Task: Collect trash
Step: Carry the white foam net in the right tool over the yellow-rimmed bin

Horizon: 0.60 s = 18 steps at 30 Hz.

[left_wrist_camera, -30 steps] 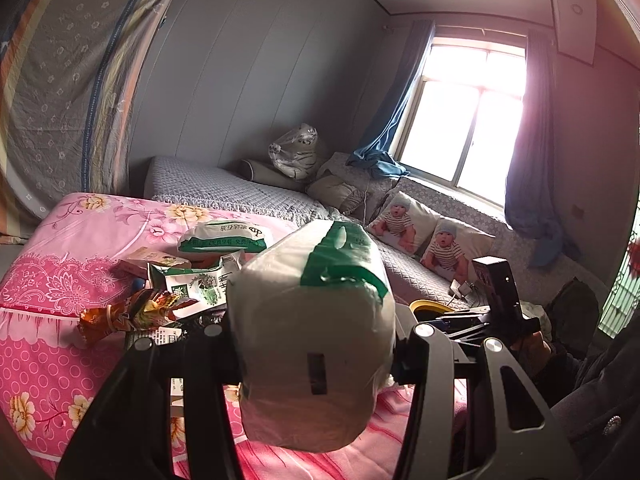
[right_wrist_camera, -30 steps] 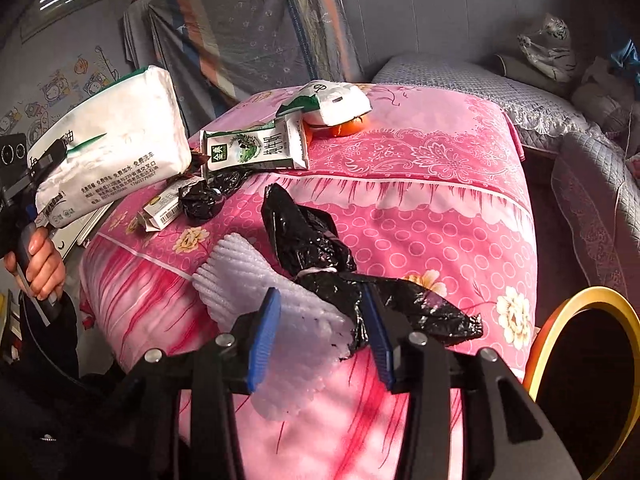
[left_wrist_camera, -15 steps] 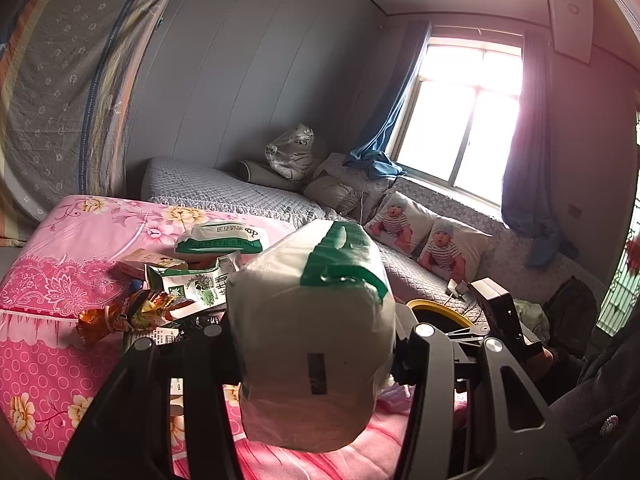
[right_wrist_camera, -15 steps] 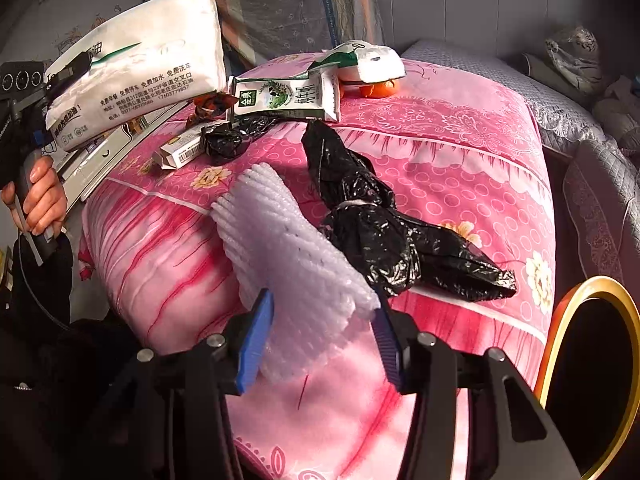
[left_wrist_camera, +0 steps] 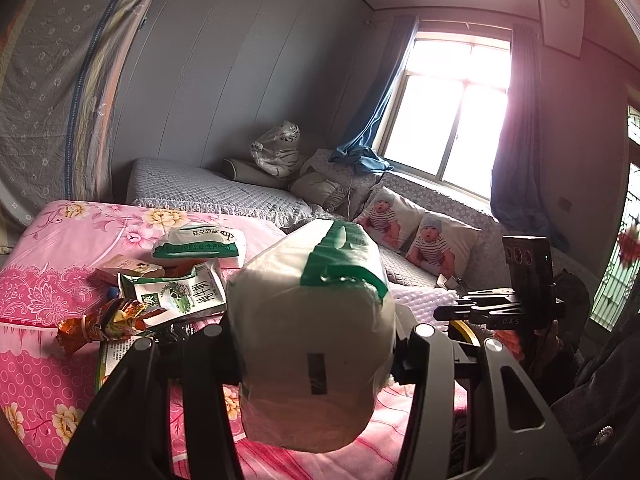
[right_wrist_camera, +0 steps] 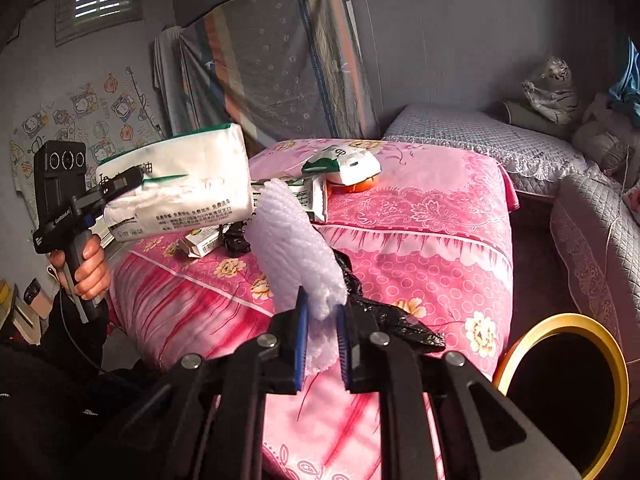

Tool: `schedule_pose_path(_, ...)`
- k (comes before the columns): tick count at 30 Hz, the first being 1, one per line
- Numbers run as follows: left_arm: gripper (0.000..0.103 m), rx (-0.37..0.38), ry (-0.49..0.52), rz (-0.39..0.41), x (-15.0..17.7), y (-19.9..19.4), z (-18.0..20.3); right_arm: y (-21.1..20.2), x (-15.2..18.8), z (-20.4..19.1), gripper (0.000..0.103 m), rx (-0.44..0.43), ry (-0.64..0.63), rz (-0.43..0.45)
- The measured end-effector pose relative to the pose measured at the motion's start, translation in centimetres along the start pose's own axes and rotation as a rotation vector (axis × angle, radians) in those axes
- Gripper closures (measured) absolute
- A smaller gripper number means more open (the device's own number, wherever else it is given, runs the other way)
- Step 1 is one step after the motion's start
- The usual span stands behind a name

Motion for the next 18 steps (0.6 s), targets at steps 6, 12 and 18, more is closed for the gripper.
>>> schedule_pose_path(6,0.056,0.041,0.016,-0.004,-0.5,1.4,1.2,-2.6,-0.7,4.0,0.091,0.109,0.092,0.083)
schedule_pose_path(12,0.056,0.098,0.023,-0.018,-0.8,2.7,2.7,-5.4,-0.6,9.0,0.091,0.243,0.205,0.167)
schedule_pose_path(18,0.056,0.162,0.045,-0.055,-1.0,5.0,4.8,-7.9,0.2,14.7,0.091,0.429,0.335,0.227)
Point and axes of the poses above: each gripper's, at about its wrist camera, not at the fingertips, and y roughly the way its jaws point, z to its right, x to its underside, the point moved 4 cm from there along y, roughly the way its jaws point, and after that the axes turned 11 degrees about y, right-handed, at the moved point
